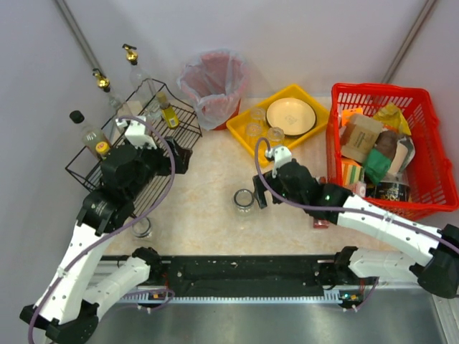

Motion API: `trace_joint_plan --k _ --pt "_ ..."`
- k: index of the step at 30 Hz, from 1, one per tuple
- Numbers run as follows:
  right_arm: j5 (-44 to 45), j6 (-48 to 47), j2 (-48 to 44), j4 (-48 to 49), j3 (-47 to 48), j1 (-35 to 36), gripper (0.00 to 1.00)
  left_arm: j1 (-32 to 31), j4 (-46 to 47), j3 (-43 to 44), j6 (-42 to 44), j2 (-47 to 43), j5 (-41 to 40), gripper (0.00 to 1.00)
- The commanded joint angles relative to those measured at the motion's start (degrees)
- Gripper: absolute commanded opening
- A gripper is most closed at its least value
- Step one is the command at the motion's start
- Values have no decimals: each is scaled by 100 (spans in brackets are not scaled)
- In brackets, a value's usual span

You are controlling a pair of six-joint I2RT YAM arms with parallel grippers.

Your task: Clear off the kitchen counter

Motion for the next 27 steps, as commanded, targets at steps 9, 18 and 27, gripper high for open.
trace_joint_plan --k 9,18,27 --pt "2154 1824 914 1735 -593 1713 99 7 -778 40 -339 -587 -487 97" --pt "2454 2117 1795 2331 -786 1784 99 7 -1130 31 -365 -825 -522 97" --pt "2375 2143 1997 2858 -1075 1784 99 16 -1323 5 -348 -904 -425 97"
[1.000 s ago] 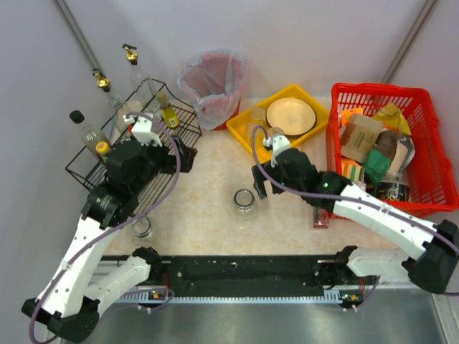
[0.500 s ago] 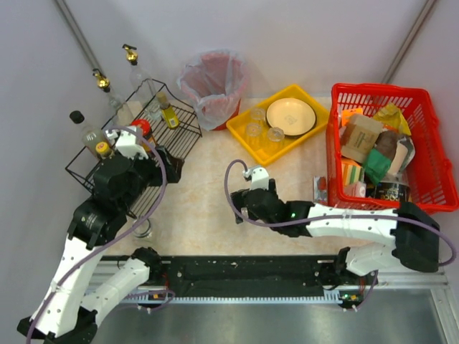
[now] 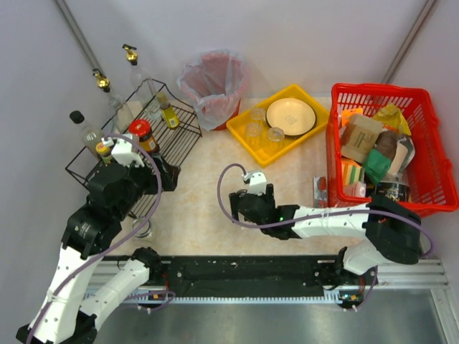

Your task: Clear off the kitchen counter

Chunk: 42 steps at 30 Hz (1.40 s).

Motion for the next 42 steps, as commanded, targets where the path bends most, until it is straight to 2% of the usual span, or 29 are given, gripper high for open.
trace_joint_plan --k 1,3,6,9,12,17,21,25,27,31,32,37,39,42 --pt "43 161 8 702 -278 79 98 8 -3 -4 -22 -130 42 97" --pt "16 126 43 939 -393 79 95 8 23 -83 13 -244 121 97" --pt "-1 21 149 1317 -542 79 82 16 172 -250 110 -437 244 98" --pt "42 -120 210 1652 -683 123 80 7 155 -355 163 -499 394 97" --pt "121 -269 272 1749 -718 167 82 16 111 -469 180 -552 517 97" --pt "174 -410 369 1898 -841 290 93 8 366 -777 285 -850 737 98" --pt "324 -384 342 1828 -929 378 94 7 471 -918 260 -913 825 98" --pt "368 -611 211 2363 -1254 378 77 7 612 -1093 207 -1053 1062 98" --pt "376 -866 219 2609 -1316 387 75 7 735 -1208 259 -1149 1080 98" --pt "429 -1201 184 3058 -1430 387 96 7 700 -1200 356 -1203 957 98" --pt "429 -1193 140 3163 -1456 387 99 7 665 -1165 373 -1203 913 98" --pt "394 -1403 245 3515 -1448 387 99 16 595 -1085 470 -1246 737 98" --pt "289 -1421 298 3612 -1448 396 96 7 586 -1094 479 -1238 755 98" --pt "245 -1334 351 3376 -1334 378 80 16 577 -1103 505 -1229 763 98"
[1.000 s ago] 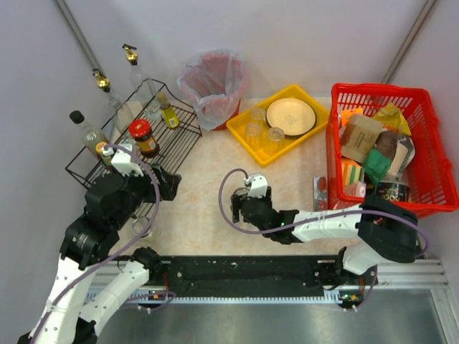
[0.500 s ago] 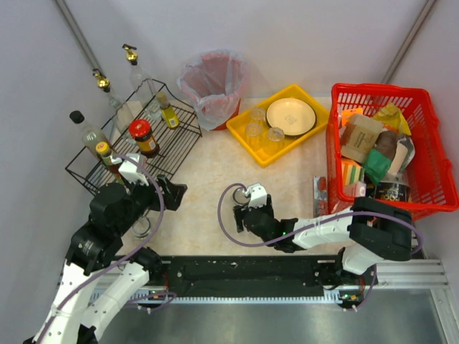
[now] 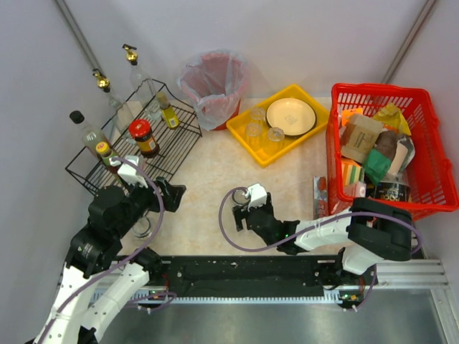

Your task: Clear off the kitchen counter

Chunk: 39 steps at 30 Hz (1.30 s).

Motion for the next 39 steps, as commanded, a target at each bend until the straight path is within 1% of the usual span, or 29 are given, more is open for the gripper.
trace_joint_plan --k 1,4,5,9,10,12,15,20,27,30,34,39 --pt "-127 -17 6 184 205 52 73 8 232 110 153 -57 -87 98" --pt "-197 9 32 -140 381 61 54 7 214 145 215 -66 -174 98" --pt "-215 -17 41 -159 416 52 50 7 223 154 224 -66 -201 98" --pt "-548 -412 41 77 522 -26 35 7 346 259 198 -75 -262 98" --pt "-706 -552 32 252 531 -79 33 7 381 312 198 -75 -306 98" --pt "-1153 -764 32 499 635 -298 32 16 477 435 233 -66 -438 98" --pt "-1637 -1105 207 588 1030 -580 28 8 504 707 259 4 -736 97" --pt "-2323 -1625 830 483 2067 -975 26 7 645 1199 373 22 -1018 97" --pt "-3439 -1626 2025 667 3421 -1529 23 7 548 1894 487 4 -957 98" --pt "-3800 -1661 2553 501 4079 -1617 21 7 434 2096 540 -22 -878 97" --pt "-3942 -1661 3125 263 4836 -1697 20 8 329 2211 628 -57 -764 97" --pt "-3951 -1670 3565 175 5434 -1697 20 7 267 2211 681 -93 -693 97"
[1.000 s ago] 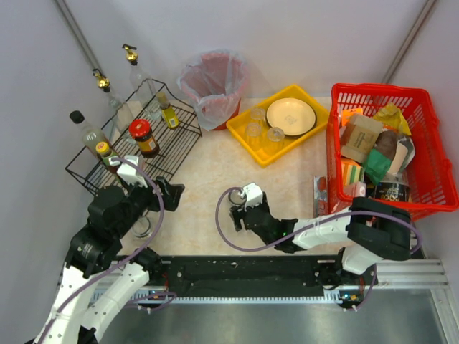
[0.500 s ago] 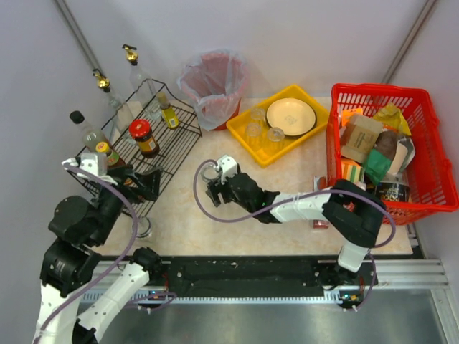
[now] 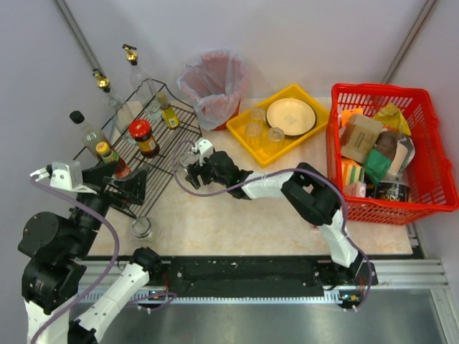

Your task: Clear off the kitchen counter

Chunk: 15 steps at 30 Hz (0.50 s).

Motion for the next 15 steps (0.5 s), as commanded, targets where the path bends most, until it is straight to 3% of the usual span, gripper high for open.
trace_joint_plan --k 1,15 --pt "-228 -83 140 428 742 -14 19 7 -6 119 126 -40 146 97" --pt "-219 -215 544 183 1568 -5 18 8 38 75 117 -102 260 97"
